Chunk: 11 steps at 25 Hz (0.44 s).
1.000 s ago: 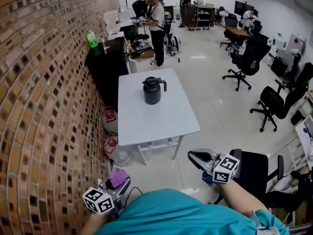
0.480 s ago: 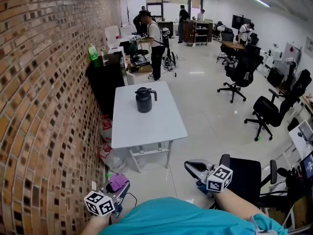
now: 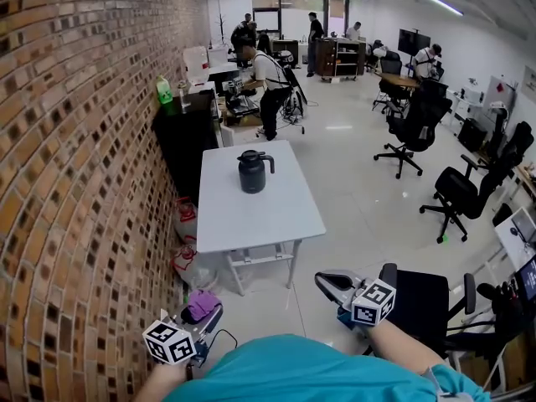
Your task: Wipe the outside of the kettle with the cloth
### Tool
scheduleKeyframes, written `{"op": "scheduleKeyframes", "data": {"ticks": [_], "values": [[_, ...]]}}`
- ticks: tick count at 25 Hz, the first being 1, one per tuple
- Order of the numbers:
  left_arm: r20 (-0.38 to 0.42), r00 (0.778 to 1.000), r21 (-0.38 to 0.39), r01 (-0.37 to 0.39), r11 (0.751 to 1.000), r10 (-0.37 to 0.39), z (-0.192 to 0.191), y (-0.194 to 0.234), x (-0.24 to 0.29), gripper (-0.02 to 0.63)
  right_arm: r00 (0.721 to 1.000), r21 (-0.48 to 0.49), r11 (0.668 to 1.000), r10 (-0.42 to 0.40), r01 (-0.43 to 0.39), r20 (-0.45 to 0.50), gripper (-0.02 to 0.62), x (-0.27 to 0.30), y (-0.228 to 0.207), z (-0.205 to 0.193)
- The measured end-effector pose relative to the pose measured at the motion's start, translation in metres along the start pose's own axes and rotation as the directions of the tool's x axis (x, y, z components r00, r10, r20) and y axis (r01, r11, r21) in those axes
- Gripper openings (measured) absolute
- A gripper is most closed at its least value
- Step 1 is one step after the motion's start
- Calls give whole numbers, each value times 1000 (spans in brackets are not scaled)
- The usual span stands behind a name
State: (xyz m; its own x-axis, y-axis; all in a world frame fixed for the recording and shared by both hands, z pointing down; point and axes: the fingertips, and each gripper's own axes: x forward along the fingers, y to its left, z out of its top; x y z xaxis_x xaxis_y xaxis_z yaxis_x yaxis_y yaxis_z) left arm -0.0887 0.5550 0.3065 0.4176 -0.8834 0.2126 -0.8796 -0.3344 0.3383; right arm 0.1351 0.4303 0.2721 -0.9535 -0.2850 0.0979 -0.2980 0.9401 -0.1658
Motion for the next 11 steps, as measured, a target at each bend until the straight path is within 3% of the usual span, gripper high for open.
{"op": "scheduleKeyframes", "data": {"ticks": [6,11], "values": [[24,1000,-14,-7,1000,7,-26,-22,11,170,1000,-15,1000,21,-21,-6,3,-27,-9,-24],[25,1000,-22,-1,1000,1,-9,-31,3,170,1000,-10,1000,21,-21,-3,3,-30,-1,-6]]}}
